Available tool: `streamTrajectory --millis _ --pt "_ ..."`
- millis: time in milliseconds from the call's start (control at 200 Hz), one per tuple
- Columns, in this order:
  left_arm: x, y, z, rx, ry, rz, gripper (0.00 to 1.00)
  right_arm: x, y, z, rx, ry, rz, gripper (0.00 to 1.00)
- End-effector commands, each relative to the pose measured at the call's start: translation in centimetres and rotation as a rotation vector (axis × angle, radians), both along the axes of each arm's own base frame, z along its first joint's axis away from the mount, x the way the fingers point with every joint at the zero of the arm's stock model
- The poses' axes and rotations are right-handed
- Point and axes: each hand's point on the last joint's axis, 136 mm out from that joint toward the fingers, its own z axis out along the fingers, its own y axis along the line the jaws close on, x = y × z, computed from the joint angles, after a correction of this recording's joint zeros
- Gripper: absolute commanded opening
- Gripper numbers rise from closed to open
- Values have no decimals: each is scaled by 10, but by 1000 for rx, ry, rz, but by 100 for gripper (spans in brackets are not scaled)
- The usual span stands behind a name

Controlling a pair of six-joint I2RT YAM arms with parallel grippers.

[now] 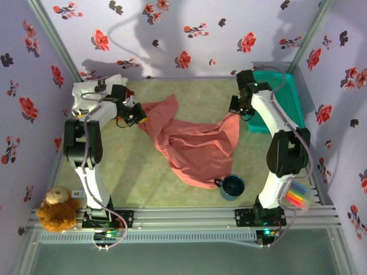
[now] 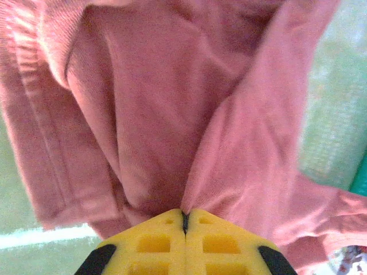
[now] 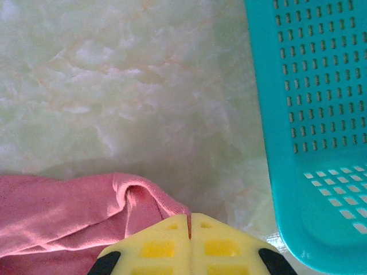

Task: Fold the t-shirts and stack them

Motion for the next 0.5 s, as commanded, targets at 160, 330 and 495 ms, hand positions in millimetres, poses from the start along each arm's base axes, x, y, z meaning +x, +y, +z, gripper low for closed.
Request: streamTrajectory --millis 160,330,495 --pt "-11 17 179 -198 -312 63 0 -42 -1 99 81 -251 -25 0" --pt "-32 35 272 -264 -515 165 0 -79 -12 141 32 -428 -48 0" --pt "-56 64 353 -287 -714 294 0 -106 -29 203 34 -644 -68 0"
